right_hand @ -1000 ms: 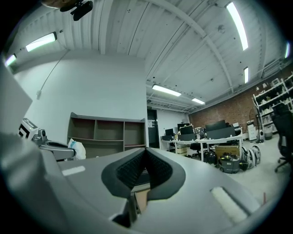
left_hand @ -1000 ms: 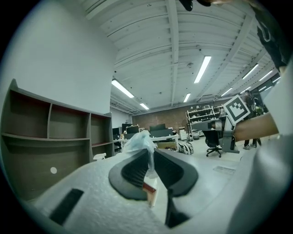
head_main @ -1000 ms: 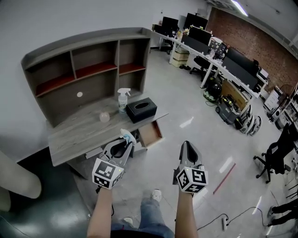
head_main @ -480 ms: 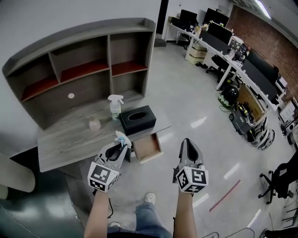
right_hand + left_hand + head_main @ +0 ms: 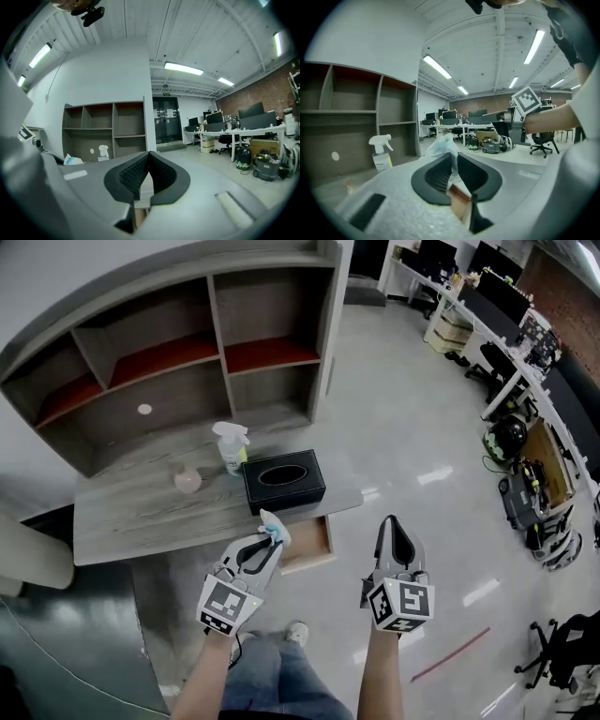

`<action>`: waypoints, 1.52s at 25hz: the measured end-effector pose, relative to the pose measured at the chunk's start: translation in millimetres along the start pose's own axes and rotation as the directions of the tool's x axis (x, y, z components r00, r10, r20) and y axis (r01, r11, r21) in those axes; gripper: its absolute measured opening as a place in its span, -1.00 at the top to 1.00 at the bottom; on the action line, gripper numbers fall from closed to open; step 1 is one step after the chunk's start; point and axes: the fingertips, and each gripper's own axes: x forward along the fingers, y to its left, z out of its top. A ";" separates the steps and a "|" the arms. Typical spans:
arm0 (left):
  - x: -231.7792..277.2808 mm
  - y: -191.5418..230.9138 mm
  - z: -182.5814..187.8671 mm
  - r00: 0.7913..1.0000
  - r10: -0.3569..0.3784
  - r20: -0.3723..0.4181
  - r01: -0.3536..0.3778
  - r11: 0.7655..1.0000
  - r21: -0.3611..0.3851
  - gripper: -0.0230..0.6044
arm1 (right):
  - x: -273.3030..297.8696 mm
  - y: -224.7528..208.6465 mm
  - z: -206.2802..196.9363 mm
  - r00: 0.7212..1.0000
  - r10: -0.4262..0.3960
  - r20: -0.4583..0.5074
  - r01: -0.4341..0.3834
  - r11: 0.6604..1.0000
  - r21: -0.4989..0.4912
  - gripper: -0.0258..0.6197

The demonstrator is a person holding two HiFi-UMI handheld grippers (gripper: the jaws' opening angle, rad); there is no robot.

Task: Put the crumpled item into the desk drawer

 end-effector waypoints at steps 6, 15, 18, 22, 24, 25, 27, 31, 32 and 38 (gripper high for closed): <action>40.5 -17.9 -43.3 0.994 -0.053 -0.094 0.047 0.997 -0.061 0.79 | 26.7 -2.0 -38.5 0.996 0.036 -0.076 -0.036 0.999 -0.003 0.88; 117.7 -32.8 -166.1 0.952 -0.089 -0.292 0.045 0.987 -0.155 0.79 | 43.7 -21.8 -143.7 0.977 -0.005 -0.211 0.013 0.999 0.036 0.88; 142.4 -29.7 -214.0 0.928 -0.081 -0.362 0.011 0.981 -0.191 0.79 | 41.5 -28.5 -185.2 0.964 -0.020 -0.265 0.038 0.997 0.063 0.88; 164.8 -22.1 -260.4 0.898 -0.076 -0.434 -0.028 0.973 -0.230 0.78 | 35.4 -32.1 -226.0 0.947 -0.021 -0.319 0.049 0.996 0.079 0.88; 172.5 -22.0 -276.8 0.877 -0.098 -0.470 -0.028 0.967 -0.253 0.75 | 32.5 -32.8 -237.6 0.941 -0.022 -0.337 0.054 0.995 0.086 0.88; 175.2 -22.1 -282.9 0.869 -0.108 -0.483 -0.028 0.963 -0.266 0.67 | 31.8 -32.9 -240.8 0.939 -0.022 -0.342 0.056 0.995 0.089 0.88; 177.4 -22.1 -289.4 0.863 -0.120 -0.491 -0.029 0.958 -0.286 0.55 | 32.1 -33.0 -242.1 0.939 -0.021 -0.344 0.056 0.994 0.095 0.88; 172.5 -25.5 -284.7 0.865 -0.131 -0.484 -0.021 0.955 -0.295 0.50 | 37.0 -35.1 -230.2 0.947 -0.020 -0.322 0.054 0.994 0.098 0.88; 169.2 -25.8 -279.2 0.869 -0.130 -0.478 -0.019 0.956 -0.294 0.50 | 38.1 -35.6 -225.8 0.949 -0.022 -0.316 0.055 0.994 0.096 0.88; 140.3 -14.5 -188.7 0.940 -0.080 -0.331 -0.012 0.963 -0.268 0.68 | 45.0 -39.7 -174.3 0.967 -0.033 -0.251 0.054 0.996 0.076 0.88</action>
